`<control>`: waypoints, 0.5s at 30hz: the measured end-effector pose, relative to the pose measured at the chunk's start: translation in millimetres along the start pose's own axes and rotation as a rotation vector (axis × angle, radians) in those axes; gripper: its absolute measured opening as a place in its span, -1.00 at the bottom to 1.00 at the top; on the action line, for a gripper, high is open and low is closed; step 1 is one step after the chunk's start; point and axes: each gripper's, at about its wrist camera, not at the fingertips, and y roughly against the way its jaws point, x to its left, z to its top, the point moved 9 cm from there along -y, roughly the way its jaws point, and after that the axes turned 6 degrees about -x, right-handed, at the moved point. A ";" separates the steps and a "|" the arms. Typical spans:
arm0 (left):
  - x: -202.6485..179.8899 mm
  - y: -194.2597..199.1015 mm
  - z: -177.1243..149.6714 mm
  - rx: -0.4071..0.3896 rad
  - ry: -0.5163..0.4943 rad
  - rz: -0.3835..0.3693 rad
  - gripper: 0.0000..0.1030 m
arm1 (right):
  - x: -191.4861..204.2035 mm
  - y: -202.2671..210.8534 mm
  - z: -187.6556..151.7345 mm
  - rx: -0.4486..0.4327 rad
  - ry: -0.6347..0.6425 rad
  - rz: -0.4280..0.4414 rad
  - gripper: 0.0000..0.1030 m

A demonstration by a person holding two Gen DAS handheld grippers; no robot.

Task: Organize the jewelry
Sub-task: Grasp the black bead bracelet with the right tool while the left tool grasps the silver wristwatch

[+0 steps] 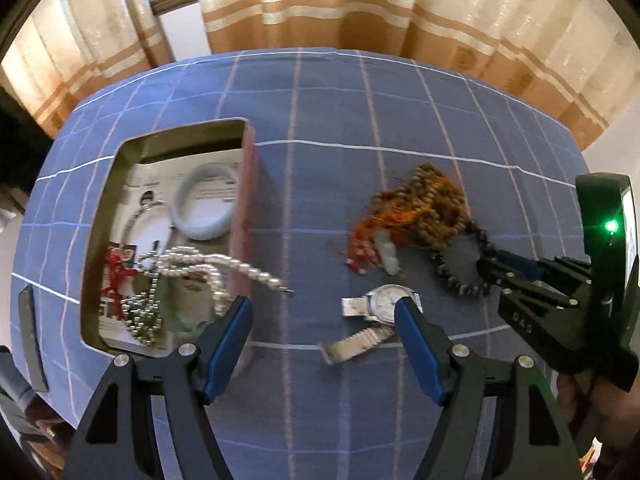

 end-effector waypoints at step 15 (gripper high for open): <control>-49.3 -47.1 -22.4 0.130 -0.048 -0.061 0.43 | -45.1 30.2 -41.3 0.005 -0.068 0.026 -0.69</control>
